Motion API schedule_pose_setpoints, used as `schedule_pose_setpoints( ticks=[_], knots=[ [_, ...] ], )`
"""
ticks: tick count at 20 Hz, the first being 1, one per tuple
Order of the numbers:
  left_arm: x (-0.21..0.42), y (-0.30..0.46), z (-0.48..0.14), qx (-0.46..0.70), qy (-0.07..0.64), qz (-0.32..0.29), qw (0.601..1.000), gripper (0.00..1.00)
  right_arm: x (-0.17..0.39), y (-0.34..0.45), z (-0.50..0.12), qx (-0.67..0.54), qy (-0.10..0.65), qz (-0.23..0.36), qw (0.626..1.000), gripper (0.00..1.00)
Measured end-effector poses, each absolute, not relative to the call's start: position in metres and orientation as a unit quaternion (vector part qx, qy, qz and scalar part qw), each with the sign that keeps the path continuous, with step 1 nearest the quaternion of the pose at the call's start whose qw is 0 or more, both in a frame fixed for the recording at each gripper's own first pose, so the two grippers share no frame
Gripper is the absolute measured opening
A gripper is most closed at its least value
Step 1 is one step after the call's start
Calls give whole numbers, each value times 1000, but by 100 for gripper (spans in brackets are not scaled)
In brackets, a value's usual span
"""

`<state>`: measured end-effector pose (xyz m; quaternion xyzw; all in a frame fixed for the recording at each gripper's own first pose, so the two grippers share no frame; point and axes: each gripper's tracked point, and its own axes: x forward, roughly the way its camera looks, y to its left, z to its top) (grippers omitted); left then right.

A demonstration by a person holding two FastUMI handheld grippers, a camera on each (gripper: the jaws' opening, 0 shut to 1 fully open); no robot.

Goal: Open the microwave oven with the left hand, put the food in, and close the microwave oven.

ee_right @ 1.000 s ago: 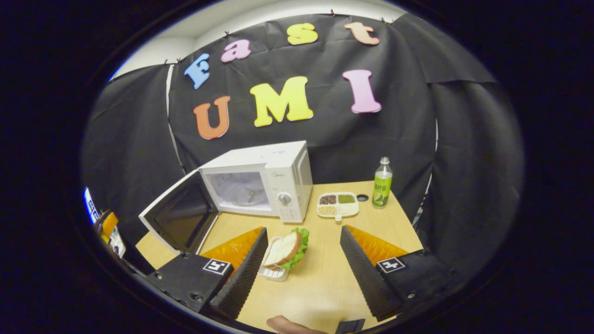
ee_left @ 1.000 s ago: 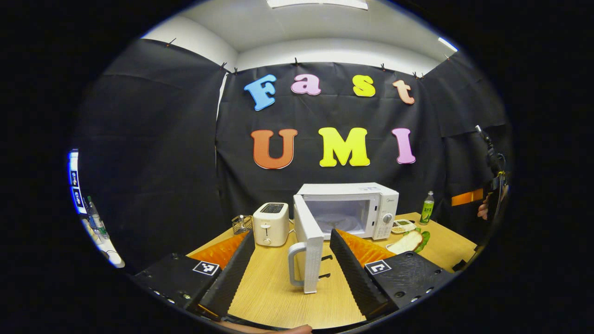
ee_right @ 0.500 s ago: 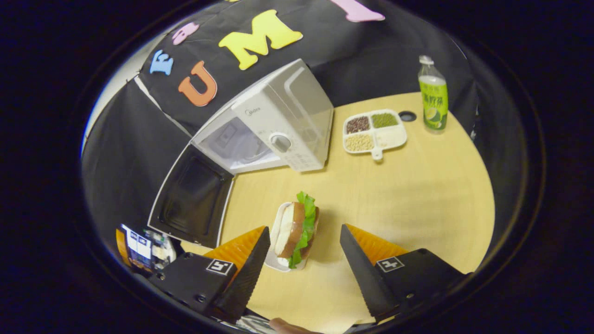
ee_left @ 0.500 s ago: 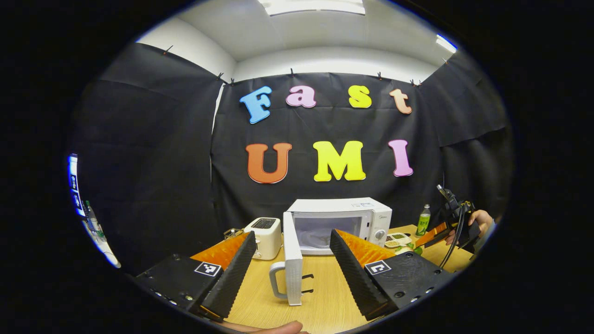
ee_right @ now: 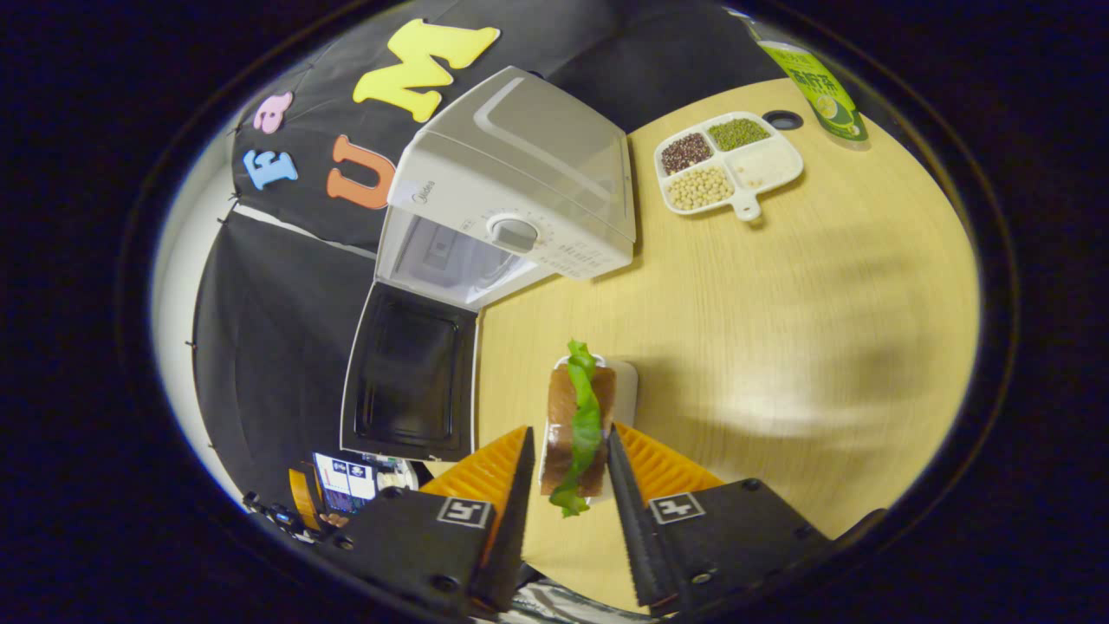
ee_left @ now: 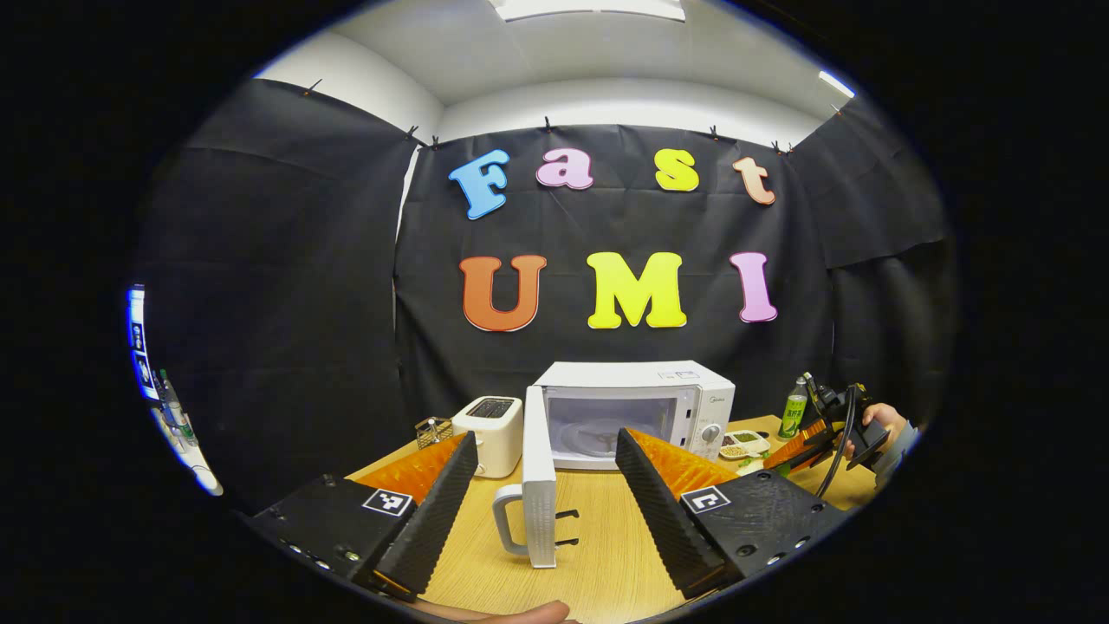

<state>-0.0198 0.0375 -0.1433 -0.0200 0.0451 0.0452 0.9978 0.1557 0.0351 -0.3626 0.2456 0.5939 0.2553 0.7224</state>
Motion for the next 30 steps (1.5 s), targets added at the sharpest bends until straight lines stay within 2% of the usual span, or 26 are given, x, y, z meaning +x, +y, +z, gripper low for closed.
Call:
schedule_pose_setpoints(
  ticks=[1,2,4,5,6,10,17,24,30],
  knots=[
    [-21,34,-144,-20,46,42,998,96,151,38,-365,247,593,251,724,41],
    [-23,33,-144,-19,47,38,998,96,150,33,-361,236,593,248,729,26],
    [-29,33,-147,-16,51,33,998,96,140,30,-354,217,595,238,737,24],
    [-33,35,-147,-15,52,35,998,96,138,31,-349,206,589,233,746,24],
    [-37,37,-144,-17,50,37,998,96,133,30,-345,187,584,230,756,31],
    [-56,47,-139,-23,43,40,998,96,111,43,-316,133,545,239,793,32],
    [-88,70,-125,-27,5,50,998,97,72,58,-269,-84,434,230,867,32],
    [-97,80,-131,-14,11,42,999,98,61,103,-247,-227,311,224,895,32],
    [-90,88,-138,-27,13,46,999,97,88,182,-252,-223,214,257,916,32]
  ],
)
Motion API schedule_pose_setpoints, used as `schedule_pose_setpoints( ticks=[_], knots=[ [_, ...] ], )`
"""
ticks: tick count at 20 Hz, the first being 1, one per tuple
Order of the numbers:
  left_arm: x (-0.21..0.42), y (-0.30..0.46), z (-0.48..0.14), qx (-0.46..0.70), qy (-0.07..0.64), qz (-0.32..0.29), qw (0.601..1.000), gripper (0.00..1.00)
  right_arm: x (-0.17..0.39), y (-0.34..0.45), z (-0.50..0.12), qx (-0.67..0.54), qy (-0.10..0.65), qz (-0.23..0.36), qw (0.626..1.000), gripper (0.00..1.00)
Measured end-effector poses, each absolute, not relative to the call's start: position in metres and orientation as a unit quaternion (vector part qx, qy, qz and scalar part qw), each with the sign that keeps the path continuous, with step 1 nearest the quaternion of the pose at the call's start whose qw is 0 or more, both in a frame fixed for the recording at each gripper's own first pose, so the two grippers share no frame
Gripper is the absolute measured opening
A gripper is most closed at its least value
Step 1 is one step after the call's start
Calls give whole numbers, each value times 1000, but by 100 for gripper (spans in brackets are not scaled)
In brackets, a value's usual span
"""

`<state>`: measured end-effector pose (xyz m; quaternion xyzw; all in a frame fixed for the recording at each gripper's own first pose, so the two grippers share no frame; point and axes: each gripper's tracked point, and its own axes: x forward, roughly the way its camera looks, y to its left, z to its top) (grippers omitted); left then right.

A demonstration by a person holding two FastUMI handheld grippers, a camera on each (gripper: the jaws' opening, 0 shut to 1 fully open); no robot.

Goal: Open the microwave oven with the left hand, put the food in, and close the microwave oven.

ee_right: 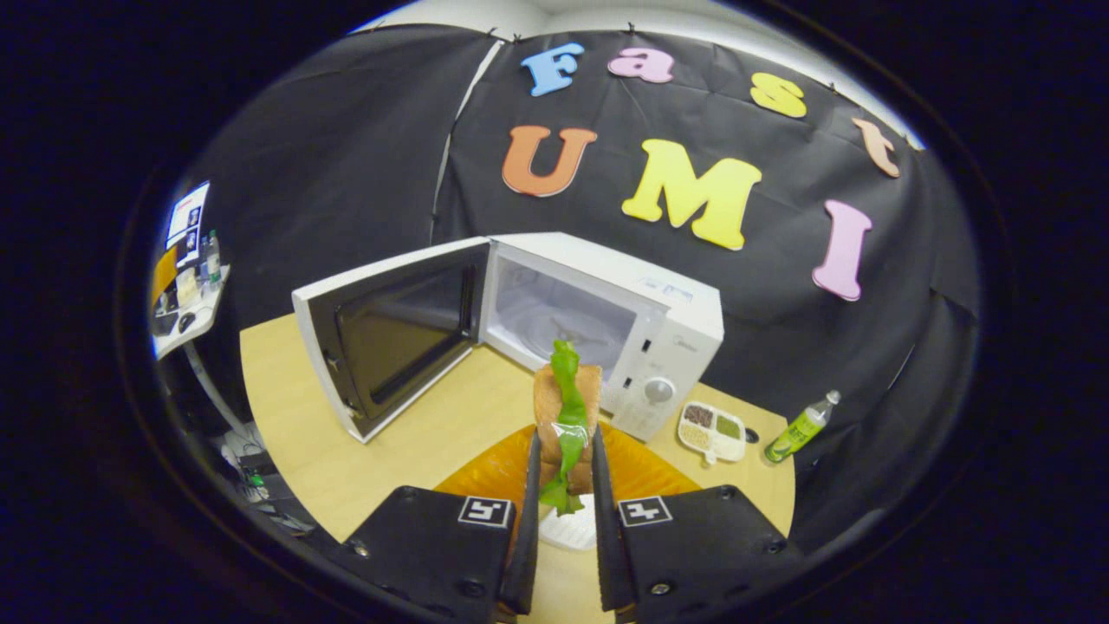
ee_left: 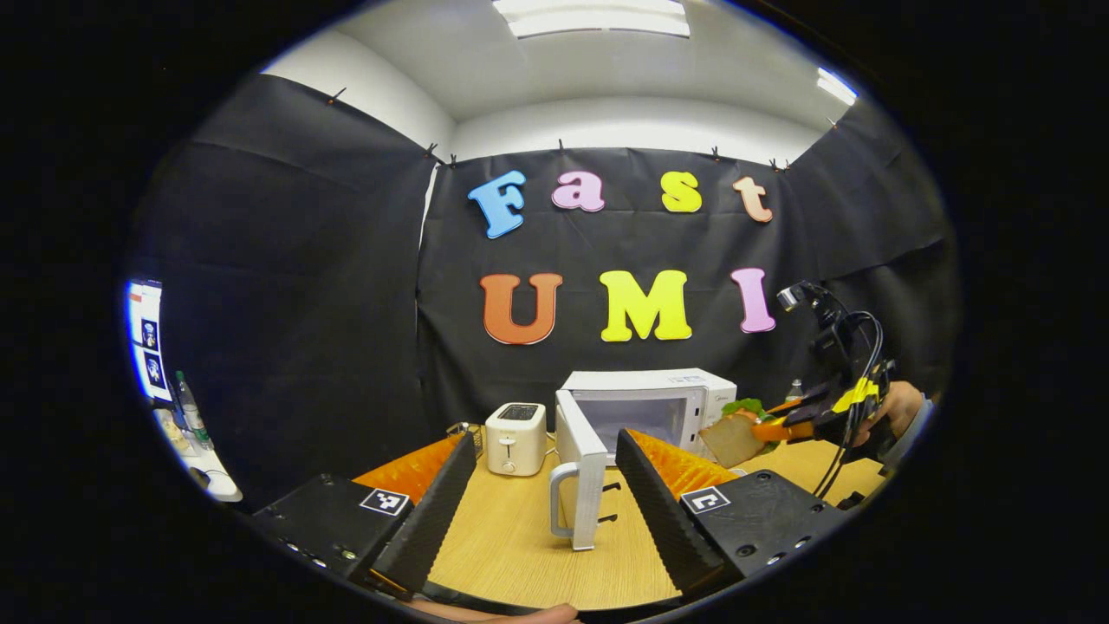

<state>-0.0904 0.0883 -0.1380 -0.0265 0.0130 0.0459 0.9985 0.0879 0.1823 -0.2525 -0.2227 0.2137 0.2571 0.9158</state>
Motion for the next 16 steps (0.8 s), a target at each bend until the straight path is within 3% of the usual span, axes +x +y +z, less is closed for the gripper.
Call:
schedule_pose_setpoints(
  ticks=[5,6,7,10,11,12,16],
  knots=[
    [-77,94,-152,-26,24,42,998,98,138,226,-266,-139,149,222,953,32],
    [-73,95,-154,-25,27,40,999,89,150,229,-271,-122,136,210,960,32],
    [-69,95,-156,-25,29,39,999,98,163,231,-277,-104,128,195,967,32],
    [-56,93,-163,-28,35,33,998,98,196,245,-302,-40,131,176,975,32],
    [-51,92,-164,-26,36,32,999,89,206,253,-310,-15,138,177,974,31],
    [-46,94,-164,-21,36,33,999,98,216,259,-317,9,141,175,974,32],
    [-29,96,-165,-17,36,30,999,98,258,290,-332,83,139,153,975,32]
  ],
)
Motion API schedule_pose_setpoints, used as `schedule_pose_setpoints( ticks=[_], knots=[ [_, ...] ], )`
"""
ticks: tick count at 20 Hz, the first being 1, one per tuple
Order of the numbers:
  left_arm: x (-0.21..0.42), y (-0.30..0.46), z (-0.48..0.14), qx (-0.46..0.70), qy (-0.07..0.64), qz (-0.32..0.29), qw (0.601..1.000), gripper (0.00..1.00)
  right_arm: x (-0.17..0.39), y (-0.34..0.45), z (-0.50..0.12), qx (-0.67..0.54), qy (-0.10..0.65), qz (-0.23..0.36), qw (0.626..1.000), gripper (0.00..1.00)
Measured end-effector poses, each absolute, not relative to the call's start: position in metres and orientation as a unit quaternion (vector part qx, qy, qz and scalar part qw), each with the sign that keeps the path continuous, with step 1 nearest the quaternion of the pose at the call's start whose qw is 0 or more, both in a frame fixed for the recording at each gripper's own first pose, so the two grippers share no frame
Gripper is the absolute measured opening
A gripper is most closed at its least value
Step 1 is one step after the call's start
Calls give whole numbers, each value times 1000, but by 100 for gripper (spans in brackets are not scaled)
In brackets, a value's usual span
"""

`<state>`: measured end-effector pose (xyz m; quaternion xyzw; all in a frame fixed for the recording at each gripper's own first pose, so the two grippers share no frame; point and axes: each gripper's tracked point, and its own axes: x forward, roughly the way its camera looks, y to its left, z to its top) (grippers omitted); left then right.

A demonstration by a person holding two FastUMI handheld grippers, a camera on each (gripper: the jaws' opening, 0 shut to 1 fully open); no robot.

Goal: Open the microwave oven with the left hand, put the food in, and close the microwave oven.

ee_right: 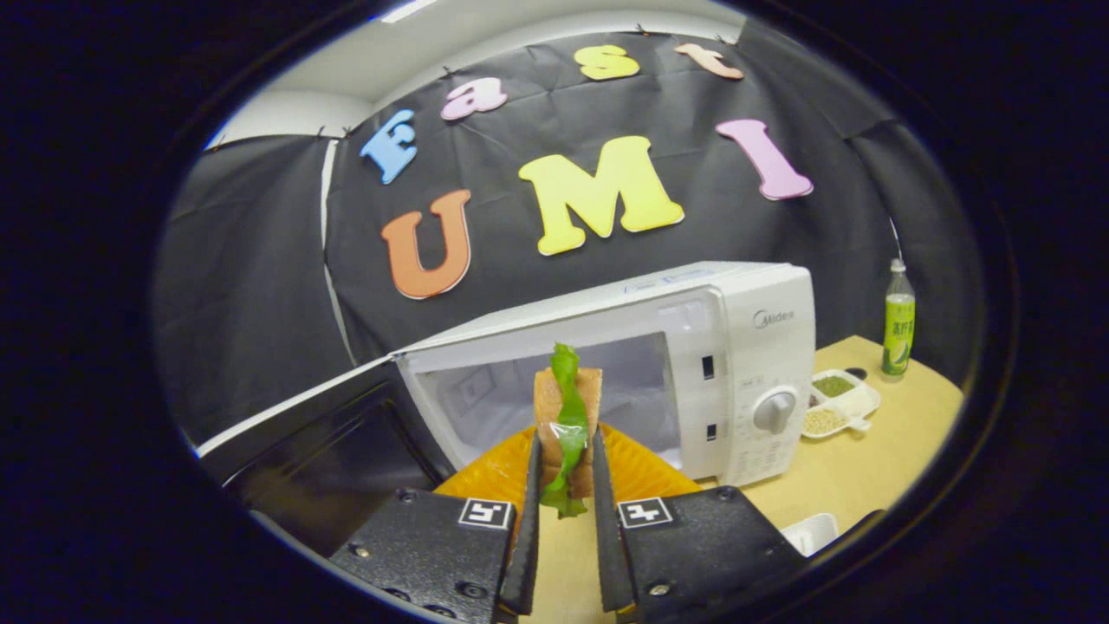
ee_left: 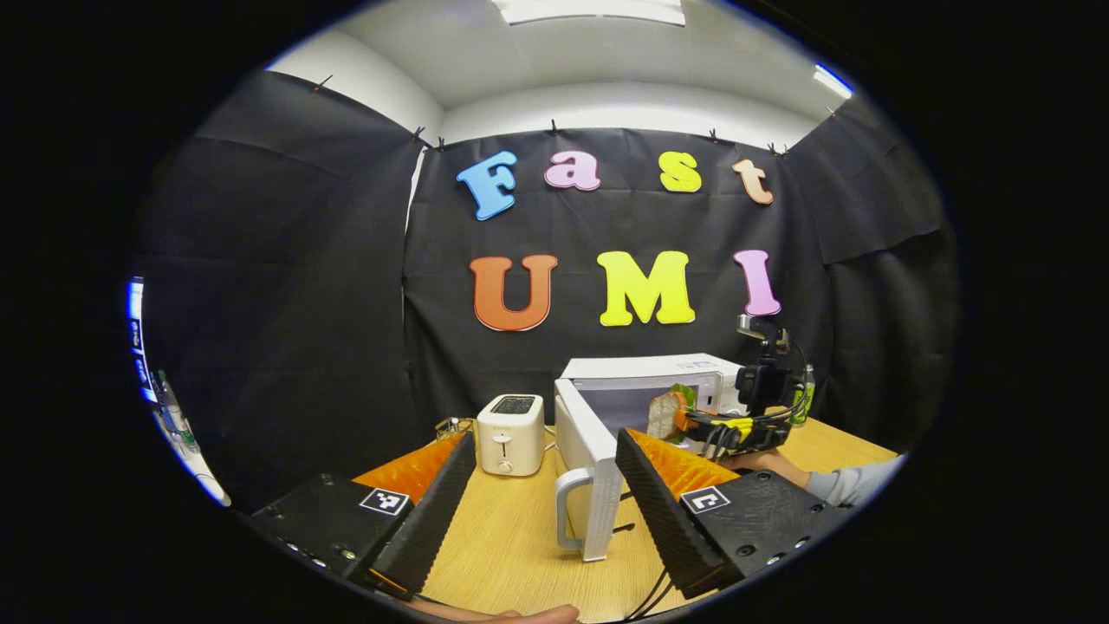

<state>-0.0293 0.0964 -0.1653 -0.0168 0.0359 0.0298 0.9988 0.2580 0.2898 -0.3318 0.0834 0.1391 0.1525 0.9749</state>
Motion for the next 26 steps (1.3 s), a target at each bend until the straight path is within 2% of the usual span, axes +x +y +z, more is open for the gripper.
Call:
schedule_pose_setpoints(
  ticks=[4,9,12,13,14,15,16,17,18,19,20,21,22,24,25,26],
  knots=[
    [-18,104,-162,-29,37,25,999,98,304,312,-358,150,159,117,969,31],
    [-11,129,-165,-17,29,63,997,98,357,322,-374,290,168,52,941,32],
    [-5,137,-175,-33,48,73,996,98,368,331,-381,307,157,29,938,32],
    [-2,139,-178,-36,54,77,995,98,369,332,-385,305,154,23,939,33],
    [-1,141,-181,-32,56,77,995,98,370,331,-389,301,152,18,941,26],
    [1,140,-183,-28,58,73,995,98,372,330,-395,292,155,9,944,35],
    [2,138,-185,-28,62,71,995,98,372,327,-403,274,159,-1,948,29],
    [4,138,-186,-27,63,71,995,98,374,323,-408,256,159,-8,953,31],
    [5,137,-184,-24,61,73,995,98,373,319,-407,239,154,-11,959,44],
    [6,136,-184,-22,60,72,995,98,374,316,-406,229,146,-11,962,37],
    [6,136,-182,-21,58,70,996,98,376,311,-405,219,139,-15,966,39],
    [5,134,-180,-19,57,70,996,98,377,305,-407,204,134,-25,969,49],
    [4,136,-180,-14,56,72,996,98,375,297,-409,190,134,-42,972,45],
    [1,143,-177,-12,53,79,995,97,372,286,-425,170,150,-70,971,47],
    [-1,145,-176,-14,53,81,995,97,371,288,-429,166,155,-64,972,58],
    [-4,148,-175,-17,51,86,995,97,371,288,-428,153,155,-61,974,46]
  ],
)
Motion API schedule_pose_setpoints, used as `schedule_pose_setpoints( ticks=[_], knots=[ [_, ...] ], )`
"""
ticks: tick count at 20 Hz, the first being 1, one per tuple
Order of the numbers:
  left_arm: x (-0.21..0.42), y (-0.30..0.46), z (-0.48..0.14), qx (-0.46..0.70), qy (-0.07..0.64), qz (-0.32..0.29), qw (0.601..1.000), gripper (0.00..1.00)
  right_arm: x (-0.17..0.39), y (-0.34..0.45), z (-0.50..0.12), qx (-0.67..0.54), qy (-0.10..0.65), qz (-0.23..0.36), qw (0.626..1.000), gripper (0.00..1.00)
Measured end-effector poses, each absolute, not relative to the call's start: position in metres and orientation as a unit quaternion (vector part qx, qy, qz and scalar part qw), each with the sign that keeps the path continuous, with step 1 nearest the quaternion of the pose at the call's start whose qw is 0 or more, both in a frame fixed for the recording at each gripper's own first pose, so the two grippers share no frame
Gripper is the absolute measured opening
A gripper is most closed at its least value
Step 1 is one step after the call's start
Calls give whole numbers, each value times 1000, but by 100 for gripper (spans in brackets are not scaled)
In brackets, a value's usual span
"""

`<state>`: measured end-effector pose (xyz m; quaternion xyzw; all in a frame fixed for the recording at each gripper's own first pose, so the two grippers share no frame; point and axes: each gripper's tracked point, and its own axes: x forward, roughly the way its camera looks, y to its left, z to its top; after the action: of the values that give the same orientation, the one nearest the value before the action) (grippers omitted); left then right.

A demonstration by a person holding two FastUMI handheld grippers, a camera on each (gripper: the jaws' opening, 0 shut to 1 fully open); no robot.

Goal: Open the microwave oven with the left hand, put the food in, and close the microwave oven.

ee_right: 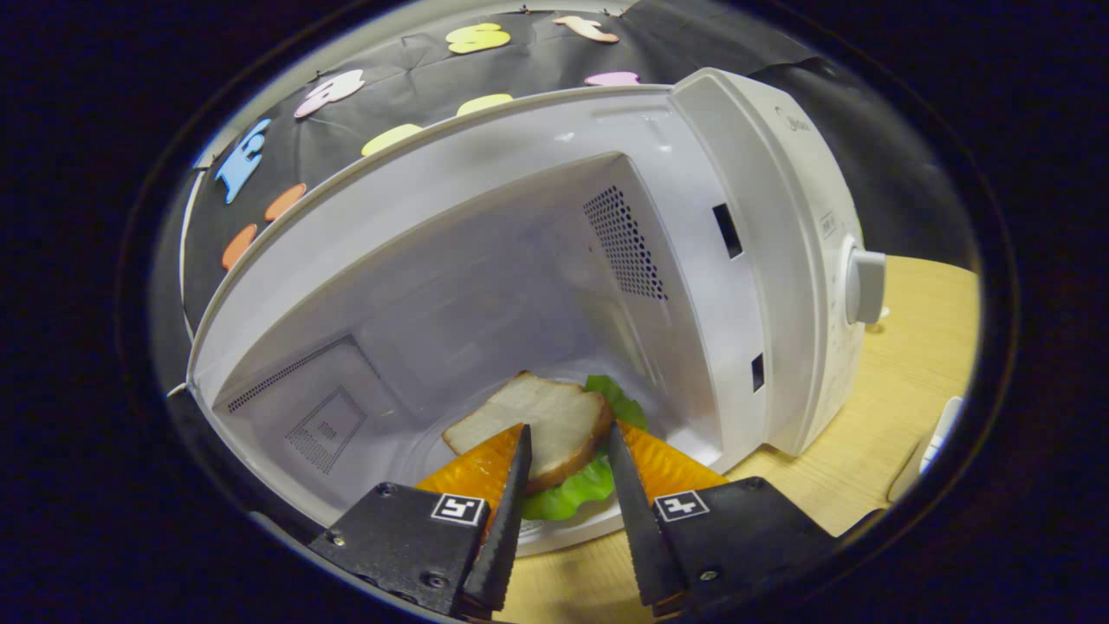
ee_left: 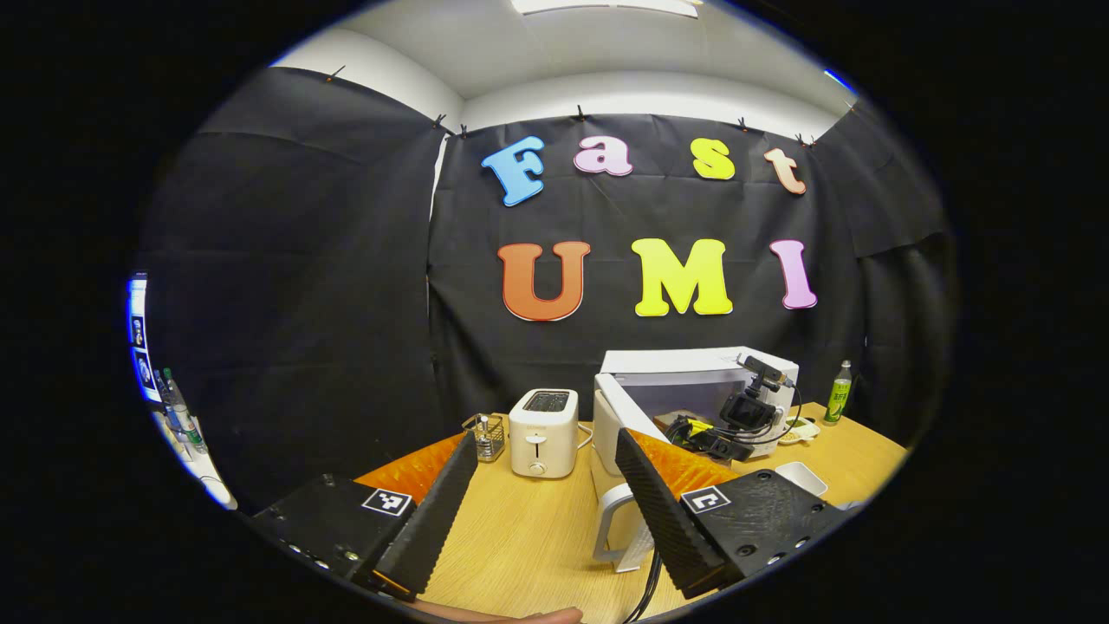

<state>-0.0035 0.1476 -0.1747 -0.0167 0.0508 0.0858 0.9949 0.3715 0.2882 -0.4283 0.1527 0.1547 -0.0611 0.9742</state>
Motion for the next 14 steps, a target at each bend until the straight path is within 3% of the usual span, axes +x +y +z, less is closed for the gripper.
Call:
schedule_pose_setpoints(
  ticks=[1,2,5,6,9,10,14],
  knots=[
    [-5,149,-174,-19,50,88,995,97,370,287,-426,133,151,-60,978,58],
    [-7,149,-173,-20,48,89,995,97,368,291,-423,115,149,-51,981,53],
    [-14,152,-169,-15,48,94,994,97,357,300,-414,66,139,-23,988,68],
    [-17,153,-167,-13,47,94,994,97,352,303,-409,55,134,-14,989,83],
    [-26,151,-159,-14,43,93,995,97,333,306,-388,34,117,14,992,98],
    [-30,150,-157,-14,42,92,995,97,325,304,-380,26,111,20,993,93],
    [-46,146,-148,-14,31,94,995,97,289,291,-348,1,96,34,995,98]
  ],
)
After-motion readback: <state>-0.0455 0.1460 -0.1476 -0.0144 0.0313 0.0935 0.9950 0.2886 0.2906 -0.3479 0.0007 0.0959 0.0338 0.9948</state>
